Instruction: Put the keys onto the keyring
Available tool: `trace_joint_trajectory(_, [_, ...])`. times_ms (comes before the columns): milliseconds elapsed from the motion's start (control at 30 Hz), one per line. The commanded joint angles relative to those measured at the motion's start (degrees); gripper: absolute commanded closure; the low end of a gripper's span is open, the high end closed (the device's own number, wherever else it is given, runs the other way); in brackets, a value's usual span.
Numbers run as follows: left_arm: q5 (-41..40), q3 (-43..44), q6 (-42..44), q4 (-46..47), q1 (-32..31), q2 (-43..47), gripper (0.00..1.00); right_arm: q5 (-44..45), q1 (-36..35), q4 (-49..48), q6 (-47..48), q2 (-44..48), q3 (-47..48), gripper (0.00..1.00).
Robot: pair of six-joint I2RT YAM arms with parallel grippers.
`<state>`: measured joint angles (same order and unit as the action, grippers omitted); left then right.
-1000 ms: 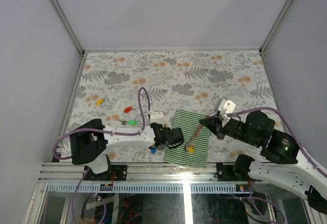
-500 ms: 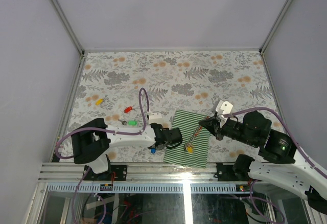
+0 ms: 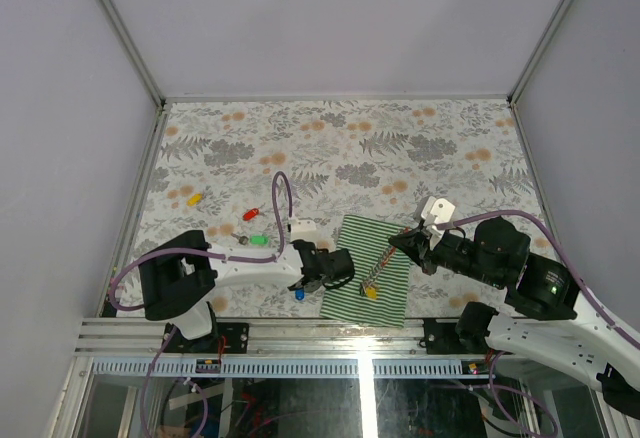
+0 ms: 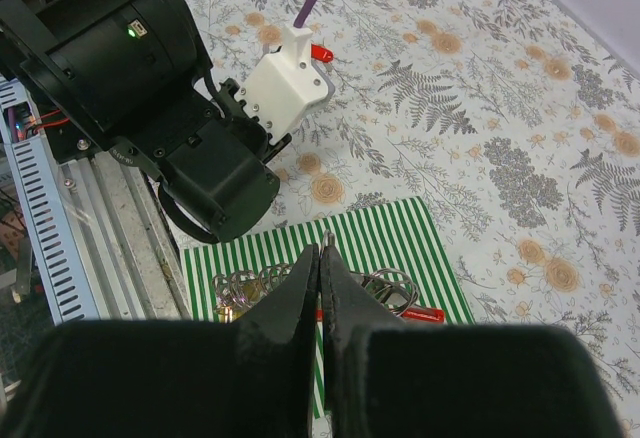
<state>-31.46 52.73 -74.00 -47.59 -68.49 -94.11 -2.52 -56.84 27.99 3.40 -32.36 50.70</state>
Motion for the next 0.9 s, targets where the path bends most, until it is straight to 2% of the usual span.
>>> trace_joint_trajectory(0, [-1.25,-1.3,0.26,1.48,0.49,0.69,0.77,0.04,-0.01,-4.42,0.37,0.31,0.4,1.0])
trace_joint_trajectory(133, [-0.78,-1.96,0.17,2.18,0.58,0.64,0.78,-0.07,0.02,-4.47,0.64,0.03,0.46,1.0])
trace_joint_trajectory(267, [-0.57,-2.25,0.17,2.55,0.62,0.2,0.82,-0.04,0.04,-4.6,0.79,0.06,0.49,1.0])
trace_joint_trajectory(533, [-0.69,-3.16,0.64,3.13,0.63,0.22,1.0,0.13,-0.02,-4.53,0.77,-0.19,0.71,1.0])
trace_joint_trajectory(767, [-2.63,-2.04,3.55,2.01,0.41,2.71,1.0,1.76,-0.01,-4.14,0.93,-0.09,0.5,1.0])
trace_joint_trajectory(867, [-4.28,-0.89,9.04,3.49,-0.01,6.35,1.0,2.74,0.06,-4.25,1.53,0.65,0.07,1.0])
